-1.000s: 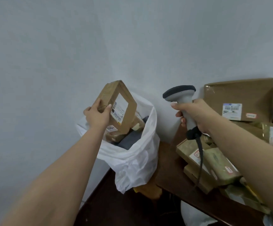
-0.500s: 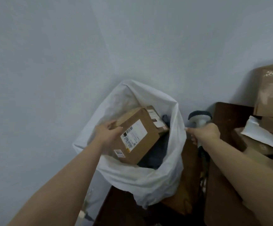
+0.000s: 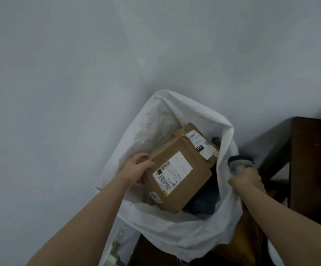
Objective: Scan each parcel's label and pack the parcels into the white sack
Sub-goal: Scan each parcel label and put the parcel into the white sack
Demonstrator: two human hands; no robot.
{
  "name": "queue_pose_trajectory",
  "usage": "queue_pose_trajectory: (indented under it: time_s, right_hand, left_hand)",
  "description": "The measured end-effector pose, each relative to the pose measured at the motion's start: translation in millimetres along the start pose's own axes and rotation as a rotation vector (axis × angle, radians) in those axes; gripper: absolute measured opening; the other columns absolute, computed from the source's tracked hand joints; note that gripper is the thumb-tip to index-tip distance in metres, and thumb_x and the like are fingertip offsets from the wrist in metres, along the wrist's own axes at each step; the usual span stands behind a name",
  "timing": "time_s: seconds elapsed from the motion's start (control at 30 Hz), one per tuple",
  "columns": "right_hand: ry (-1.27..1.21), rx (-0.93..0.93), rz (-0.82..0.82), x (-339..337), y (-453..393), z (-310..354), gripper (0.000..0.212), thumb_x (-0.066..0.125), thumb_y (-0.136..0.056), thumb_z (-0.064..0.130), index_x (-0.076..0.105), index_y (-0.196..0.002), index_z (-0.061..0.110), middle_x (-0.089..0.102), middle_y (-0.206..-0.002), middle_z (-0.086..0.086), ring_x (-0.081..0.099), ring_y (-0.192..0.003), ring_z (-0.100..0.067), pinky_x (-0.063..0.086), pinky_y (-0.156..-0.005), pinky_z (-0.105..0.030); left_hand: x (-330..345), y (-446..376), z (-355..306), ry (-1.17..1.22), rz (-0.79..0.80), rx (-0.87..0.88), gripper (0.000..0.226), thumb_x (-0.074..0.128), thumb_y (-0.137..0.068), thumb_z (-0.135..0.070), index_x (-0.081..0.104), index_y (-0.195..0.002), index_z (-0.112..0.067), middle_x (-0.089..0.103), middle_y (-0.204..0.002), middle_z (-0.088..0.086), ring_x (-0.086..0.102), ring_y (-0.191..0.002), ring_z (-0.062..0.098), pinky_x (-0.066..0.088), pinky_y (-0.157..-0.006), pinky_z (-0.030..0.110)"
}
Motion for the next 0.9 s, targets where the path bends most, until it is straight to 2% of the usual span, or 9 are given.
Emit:
queue_pose_trajectory:
  time_s: [0.1, 0.23, 0.43, 0.53, 0.6, 0.67, 0.73, 0.8, 0.9]
  right_hand:
    - [-0.09, -0.028, 0.063, 1.5, -1.3, 7.0, 0.032, 0.071, -0.086, 0.016, 0.048, -0.103, 0.003, 0.056, -0.093, -0.016, 0.06, -0.087, -0.032, 0.055, -0.084, -0.044]
    - [-0.491, -0.123, 0.139, -36.3, 5.4, 36.0, 0.024, 0.069, -0.082, 0.008, 0.057, -0.099, -0.004, 0.06, -0.086, -0.018, 0.061, -0.072, -0.031, 0.055, -0.065, -0.036]
    - [-0.803, -0.353, 0.188, -146.7, 42.9, 93.9, 0.014, 0.064, -0.083, 0.011, 0.057, -0.094, 0.006, 0.058, -0.081, -0.013, 0.057, -0.072, -0.027, 0.048, -0.064, -0.034]
    - [-0.738, -0.367, 0.227, -167.1, 48.5, 85.8, 0.009, 0.063, -0.083, 0.006, 0.056, -0.088, 0.005, 0.054, -0.077, -0.013, 0.054, -0.066, -0.025, 0.046, -0.061, -0.034]
    - [-0.577, -0.27, 0.268, -159.8, 43.3, 57.7, 0.007, 0.061, -0.082, -0.001, 0.056, -0.085, 0.001, 0.053, -0.072, -0.015, 0.052, -0.058, -0.024, 0.046, -0.056, -0.033]
    - [-0.387, -0.145, 0.303, -144.7, 36.1, 20.4, 0.018, 0.058, -0.082, -0.007, 0.056, -0.099, -0.005, 0.054, -0.071, -0.018, 0.051, -0.055, -0.025, 0.048, -0.052, -0.032]
    - [-0.253, -0.074, 0.302, -134.3, 28.4, -7.0, 0.03, 0.057, -0.083, -0.008, 0.053, -0.113, -0.008, 0.053, -0.07, -0.019, 0.051, -0.054, -0.026, 0.049, -0.051, -0.034]
    - [-0.196, -0.038, 0.276, -131.0, 23.8, -17.7, 0.035, 0.057, -0.084, -0.008, 0.049, -0.119, -0.007, 0.052, -0.074, -0.019, 0.051, -0.057, -0.026, 0.05, -0.055, -0.038]
    - [-0.193, -0.039, 0.259, -129.0, 21.6, -7.9, 0.052, 0.071, -0.084, 0.0, 0.045, -0.129, -0.006, 0.052, -0.082, -0.02, 0.053, -0.063, -0.028, 0.048, -0.052, -0.038]
  left_hand:
    - [6.2, 3.2, -0.8, 0.012, 0.0, 0.002, 0.038, 0.065, -0.088, -0.02, 0.055, -0.123, -0.031, 0.059, -0.102, -0.005, 0.059, -0.086, 0.016, 0.058, -0.071, 0.042]
    - [9.8, 21.0, -21.6, 0.015, -0.061, 0.109, 0.052, 0.068, -0.085, -0.017, 0.054, -0.133, -0.031, 0.066, -0.111, 0.007, 0.066, -0.077, 0.014, 0.052, -0.047, 0.024]
    - [22.3, 41.7, -66.9, 0.164, -0.191, 0.283, 0.069, 0.075, -0.066, -0.035, 0.057, -0.132, -0.035, 0.056, -0.13, 0.01, 0.068, -0.092, 0.013, 0.058, -0.074, 0.024]
    - [61.8, 52.7, -58.6, 0.013, -0.113, 0.239, 0.059, 0.071, -0.081, -0.026, 0.054, -0.137, -0.02, 0.06, -0.127, 0.007, 0.063, -0.084, 0.005, 0.048, -0.068, 0.011]
    - [107.2, 62.1, -26.8, -0.301, 0.104, 0.099, 0.05, 0.066, -0.088, -0.034, 0.058, -0.133, -0.015, 0.063, -0.116, 0.005, 0.059, -0.085, 0.012, 0.045, -0.069, 0.018]
    - [136.3, 78.8, 6.7, -0.597, 0.316, -0.058, 0.053, 0.062, -0.089, -0.047, 0.055, -0.131, -0.014, 0.059, -0.116, 0.005, 0.056, -0.095, 0.017, 0.042, -0.076, 0.022]
    - [140.3, 74.2, 19.4, -0.667, 0.351, -0.079, 0.067, 0.062, -0.085, -0.058, 0.051, -0.136, -0.017, 0.057, -0.129, 0.005, 0.054, -0.107, 0.018, 0.041, -0.085, 0.024]
    - [121.8, 58.7, 3.5, -0.67, 0.19, 0.054, 0.065, 0.059, -0.084, -0.063, 0.056, -0.13, -0.017, 0.061, -0.124, 0.005, 0.058, -0.103, 0.018, 0.049, -0.088, 0.029]
    - [63.6, 46.3, -34.9, -0.649, -0.254, 0.235, 0.051, 0.055, -0.092, -0.049, 0.057, -0.129, -0.014, 0.058, -0.123, 0.01, 0.057, -0.11, 0.027, 0.05, -0.093, 0.039]
Point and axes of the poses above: each hand's wrist, its own y-axis away from the middle knuckle, its own x-axis out of the palm, z = x × y, the point moved 9 cm from there along -y, towards the middle knuckle
